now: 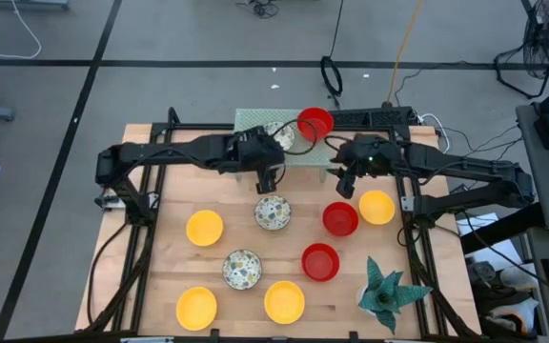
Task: Pick & Place Mini bowls
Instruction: Put the yellow bowl on the shelf
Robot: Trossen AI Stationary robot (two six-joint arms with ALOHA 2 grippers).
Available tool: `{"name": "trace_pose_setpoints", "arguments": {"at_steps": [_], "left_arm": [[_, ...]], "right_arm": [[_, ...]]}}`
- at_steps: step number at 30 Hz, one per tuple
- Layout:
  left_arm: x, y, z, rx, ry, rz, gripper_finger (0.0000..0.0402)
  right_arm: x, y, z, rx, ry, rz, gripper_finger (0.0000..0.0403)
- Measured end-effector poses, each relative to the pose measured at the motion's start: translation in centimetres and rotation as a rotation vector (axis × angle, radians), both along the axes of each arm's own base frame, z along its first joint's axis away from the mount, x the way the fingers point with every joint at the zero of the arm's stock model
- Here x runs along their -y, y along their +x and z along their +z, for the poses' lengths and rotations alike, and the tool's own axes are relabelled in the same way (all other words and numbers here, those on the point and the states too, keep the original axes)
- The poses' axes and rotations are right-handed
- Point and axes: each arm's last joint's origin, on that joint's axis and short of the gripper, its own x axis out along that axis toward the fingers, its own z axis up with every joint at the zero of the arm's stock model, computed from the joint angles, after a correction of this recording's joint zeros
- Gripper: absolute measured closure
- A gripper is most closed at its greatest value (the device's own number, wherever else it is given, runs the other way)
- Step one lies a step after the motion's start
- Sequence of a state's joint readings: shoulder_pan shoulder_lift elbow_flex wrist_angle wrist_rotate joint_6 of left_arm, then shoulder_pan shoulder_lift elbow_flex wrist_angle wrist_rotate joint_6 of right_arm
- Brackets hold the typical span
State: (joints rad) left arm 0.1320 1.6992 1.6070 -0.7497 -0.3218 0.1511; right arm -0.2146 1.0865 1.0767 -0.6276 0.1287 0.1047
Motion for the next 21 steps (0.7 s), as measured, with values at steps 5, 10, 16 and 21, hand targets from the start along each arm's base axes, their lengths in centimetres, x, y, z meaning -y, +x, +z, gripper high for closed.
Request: {"name": "trace_pose_setpoints", "arguments": {"at_steps": [5, 10, 16, 21], "left_arm": [[2.7, -2.6, 2.5, 0.056, -0.081, 0.024, 0.0177], [4.9, -5.3, 4.9, 0.112, -0.145, 0.020, 0.0191], [6.6, -7.9, 6.8, 0.169, -0.194, 0.008, 0.0205], [7.3, -9.0, 7.2, 0.162, -0.220, 0.009, 0.0214]], "right_arm": [[-0.5, -1.5, -1.5, -0.173, 0.164, -0.129, 0.0271], [-0.7, -2.7, -2.5, -0.304, 0.285, -0.274, 0.0271], [-0.8, -2.9, -4.5, -0.551, 0.372, -0.396, 0.0271], [-1.5, -1.9, -6.4, -0.733, 0.470, -0.400, 0.0271]]}}
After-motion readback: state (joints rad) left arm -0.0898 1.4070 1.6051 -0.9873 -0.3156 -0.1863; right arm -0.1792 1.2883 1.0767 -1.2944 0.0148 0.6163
